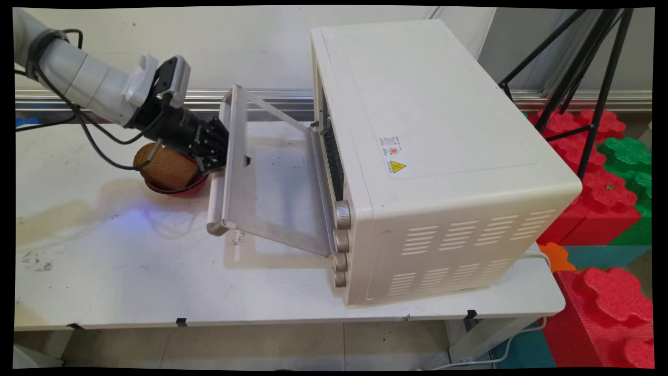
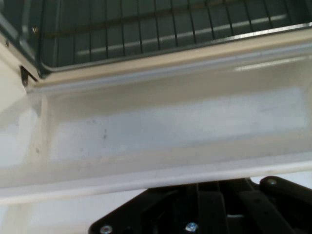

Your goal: Open the oven

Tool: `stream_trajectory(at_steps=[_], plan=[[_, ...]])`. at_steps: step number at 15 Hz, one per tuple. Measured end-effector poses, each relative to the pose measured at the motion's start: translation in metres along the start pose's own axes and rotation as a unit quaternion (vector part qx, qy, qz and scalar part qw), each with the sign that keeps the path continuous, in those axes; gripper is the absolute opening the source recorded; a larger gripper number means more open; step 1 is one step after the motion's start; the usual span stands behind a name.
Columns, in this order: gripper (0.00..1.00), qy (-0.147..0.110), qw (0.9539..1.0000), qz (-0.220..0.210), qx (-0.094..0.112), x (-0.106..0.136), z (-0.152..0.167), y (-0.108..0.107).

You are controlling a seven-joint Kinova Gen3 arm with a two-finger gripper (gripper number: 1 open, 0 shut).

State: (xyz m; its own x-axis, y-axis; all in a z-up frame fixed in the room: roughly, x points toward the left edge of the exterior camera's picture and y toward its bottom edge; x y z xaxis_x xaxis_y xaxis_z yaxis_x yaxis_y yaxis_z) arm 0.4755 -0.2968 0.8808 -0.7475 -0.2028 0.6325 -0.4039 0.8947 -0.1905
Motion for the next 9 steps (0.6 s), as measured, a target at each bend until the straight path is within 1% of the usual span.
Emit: stream_trajectory(at_steps=[1, 9], plan=[[0.00, -0.004, 1.0000, 0.000, -0.002, -0.001, 0.008, -0.014], [0.00, -0.031, 0.9995, -0.007, -0.003, -0.031, 0.014, -0.001]])
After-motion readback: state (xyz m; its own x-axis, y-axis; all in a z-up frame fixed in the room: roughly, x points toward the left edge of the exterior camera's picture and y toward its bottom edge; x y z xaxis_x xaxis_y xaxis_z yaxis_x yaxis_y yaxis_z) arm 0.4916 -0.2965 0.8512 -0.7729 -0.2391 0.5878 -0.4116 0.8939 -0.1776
